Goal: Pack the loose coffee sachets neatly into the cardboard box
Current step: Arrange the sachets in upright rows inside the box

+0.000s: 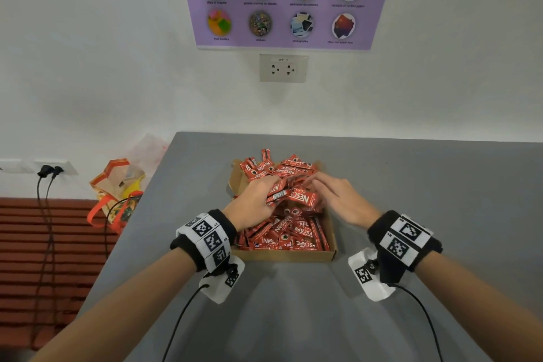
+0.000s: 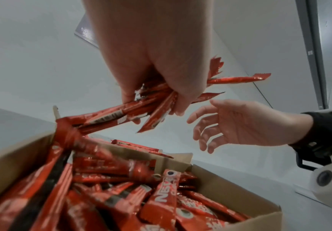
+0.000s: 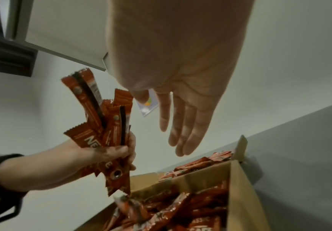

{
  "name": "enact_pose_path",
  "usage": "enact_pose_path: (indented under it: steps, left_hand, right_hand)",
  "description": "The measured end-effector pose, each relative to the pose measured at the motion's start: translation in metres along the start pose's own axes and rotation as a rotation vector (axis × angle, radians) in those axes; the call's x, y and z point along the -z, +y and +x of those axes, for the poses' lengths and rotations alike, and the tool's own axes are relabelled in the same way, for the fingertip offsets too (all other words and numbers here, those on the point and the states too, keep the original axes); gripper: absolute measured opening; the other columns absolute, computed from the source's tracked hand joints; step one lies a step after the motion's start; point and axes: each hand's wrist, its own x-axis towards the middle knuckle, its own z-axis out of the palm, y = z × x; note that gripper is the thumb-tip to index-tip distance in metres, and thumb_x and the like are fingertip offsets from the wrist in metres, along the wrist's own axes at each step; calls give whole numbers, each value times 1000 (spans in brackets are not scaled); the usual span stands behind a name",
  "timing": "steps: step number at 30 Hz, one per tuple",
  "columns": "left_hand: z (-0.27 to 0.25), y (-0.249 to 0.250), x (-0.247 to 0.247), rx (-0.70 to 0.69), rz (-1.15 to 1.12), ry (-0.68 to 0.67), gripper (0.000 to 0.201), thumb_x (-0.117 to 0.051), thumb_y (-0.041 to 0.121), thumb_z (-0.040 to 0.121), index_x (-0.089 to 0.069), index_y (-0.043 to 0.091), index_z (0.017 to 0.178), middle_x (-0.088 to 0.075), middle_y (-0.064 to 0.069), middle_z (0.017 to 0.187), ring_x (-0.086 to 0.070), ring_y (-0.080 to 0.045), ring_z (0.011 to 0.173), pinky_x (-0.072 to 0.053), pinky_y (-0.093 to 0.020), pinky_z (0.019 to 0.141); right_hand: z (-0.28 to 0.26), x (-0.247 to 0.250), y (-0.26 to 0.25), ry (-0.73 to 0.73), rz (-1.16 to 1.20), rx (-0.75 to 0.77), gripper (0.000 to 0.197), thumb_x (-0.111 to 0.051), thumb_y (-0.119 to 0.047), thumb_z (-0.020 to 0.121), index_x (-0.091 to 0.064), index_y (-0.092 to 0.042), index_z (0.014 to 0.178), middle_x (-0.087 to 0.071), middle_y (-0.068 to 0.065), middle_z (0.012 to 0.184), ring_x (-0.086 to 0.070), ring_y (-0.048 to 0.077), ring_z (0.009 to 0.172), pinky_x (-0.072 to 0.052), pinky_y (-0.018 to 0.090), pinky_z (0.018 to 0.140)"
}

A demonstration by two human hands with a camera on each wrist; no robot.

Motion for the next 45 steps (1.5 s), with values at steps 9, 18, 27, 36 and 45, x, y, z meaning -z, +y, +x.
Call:
enact_pose_path:
  steps: [9,18,27,36,45]
  left_hand:
    - [7,26,23,-65,-39,188,32,-58,12,90,-54,5,121,-63,-2,108,-57,-8,95,-45,-19,86]
    - [17,48,18,-112,-39,329,7,-60,14,91,-53,12,90,-42,23,67,-51,13,62,-36,1,61]
    - [14,43,7,-44,-120,424,8,-61,7,88,-55,10,91,-49,20,63,-54,15,63,-39,-1,59]
    - [4,23,1,68,-254,400,44,-61,3,86,-45,13,125,-60,15,94,-58,12,84,-47,-7,79]
    - [7,16,-7,104,-73,255,54,-69,-1,78,-48,8,127,-65,-1,108,-64,-12,94,-51,-15,77]
  right_hand:
    - [7,-33,-13,-183,-39,57,84,-75,-40,75,-29,-17,142,-49,0,126,-52,10,103,-48,26,90]
    - [25,-55,-20,-42,58,35,27,-60,-24,90,-59,-3,109,-67,7,98,-63,16,82,-52,32,81]
    - [23,-52,-26,233,145,61,6,-57,-6,90,-62,-10,89,-65,5,80,-61,17,71,-49,30,65]
    - [14,-39,-25,175,186,35,34,-58,0,84,-60,-16,115,-68,3,100,-65,13,83,-55,22,72]
    - [20,-19,-58,219,223,294,61,-26,-57,92,-13,-32,147,-21,-9,153,-20,2,139,-19,14,111]
